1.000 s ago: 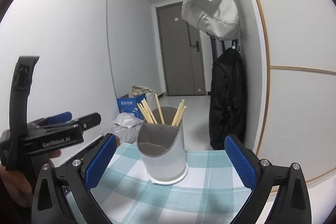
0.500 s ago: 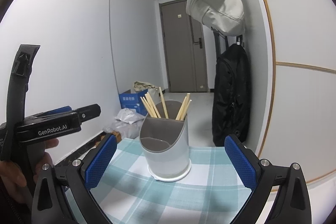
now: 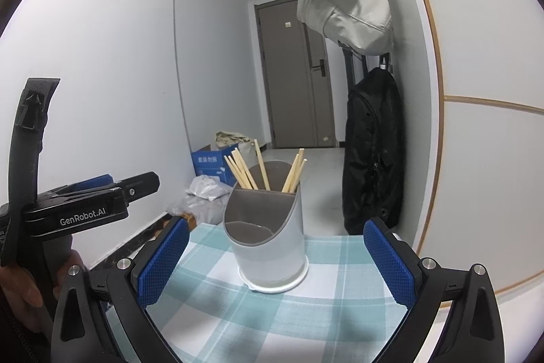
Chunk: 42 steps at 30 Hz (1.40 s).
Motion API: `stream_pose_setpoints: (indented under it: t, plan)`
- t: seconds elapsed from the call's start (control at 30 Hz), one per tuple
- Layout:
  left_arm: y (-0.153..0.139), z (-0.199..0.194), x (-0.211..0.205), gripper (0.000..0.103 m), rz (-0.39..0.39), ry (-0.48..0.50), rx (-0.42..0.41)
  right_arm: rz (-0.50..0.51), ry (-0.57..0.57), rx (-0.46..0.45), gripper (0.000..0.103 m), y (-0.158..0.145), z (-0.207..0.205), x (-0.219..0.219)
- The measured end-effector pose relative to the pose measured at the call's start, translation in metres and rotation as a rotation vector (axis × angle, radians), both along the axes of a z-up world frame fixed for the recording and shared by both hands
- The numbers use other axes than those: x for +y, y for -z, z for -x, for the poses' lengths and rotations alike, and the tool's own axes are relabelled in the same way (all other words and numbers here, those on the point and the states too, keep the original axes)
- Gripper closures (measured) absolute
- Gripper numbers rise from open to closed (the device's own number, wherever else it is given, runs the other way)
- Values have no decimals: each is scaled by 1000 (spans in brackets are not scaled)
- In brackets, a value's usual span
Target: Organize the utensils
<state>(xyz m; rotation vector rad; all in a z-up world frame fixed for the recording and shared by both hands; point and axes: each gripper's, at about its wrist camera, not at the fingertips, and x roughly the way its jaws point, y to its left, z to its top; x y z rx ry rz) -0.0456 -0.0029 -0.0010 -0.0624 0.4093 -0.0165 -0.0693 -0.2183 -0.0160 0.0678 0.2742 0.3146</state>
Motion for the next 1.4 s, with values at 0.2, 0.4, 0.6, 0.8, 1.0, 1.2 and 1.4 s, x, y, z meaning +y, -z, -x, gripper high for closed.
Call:
stream_pose_setpoints:
  t: [0.2,0.4,0.6,0.8,1.0,1.2,1.4]
  plan:
    - [0,-1,2,10,0,1,1,-4,2,9,0,1,-2,-1]
    - [1,-3,3,10,11,8,16,-3,2,12,0,1,-3,0]
    - [0,-3,1,10,1,16,11,-4,3,13,0,1,-3,-1]
    - [1,-3,1,10,4,18,14,-2,3,13,0,1,-3,-1]
    - [0,-3,0,10,4,22,15,1,1,11,0,2,-3,0]
    - [1,-4,0,10,16,26,29,0,1,14,0,2,-5,0]
    - [3,-6,-2,10,17,26,39,-3,3,20,0,2,-6,0]
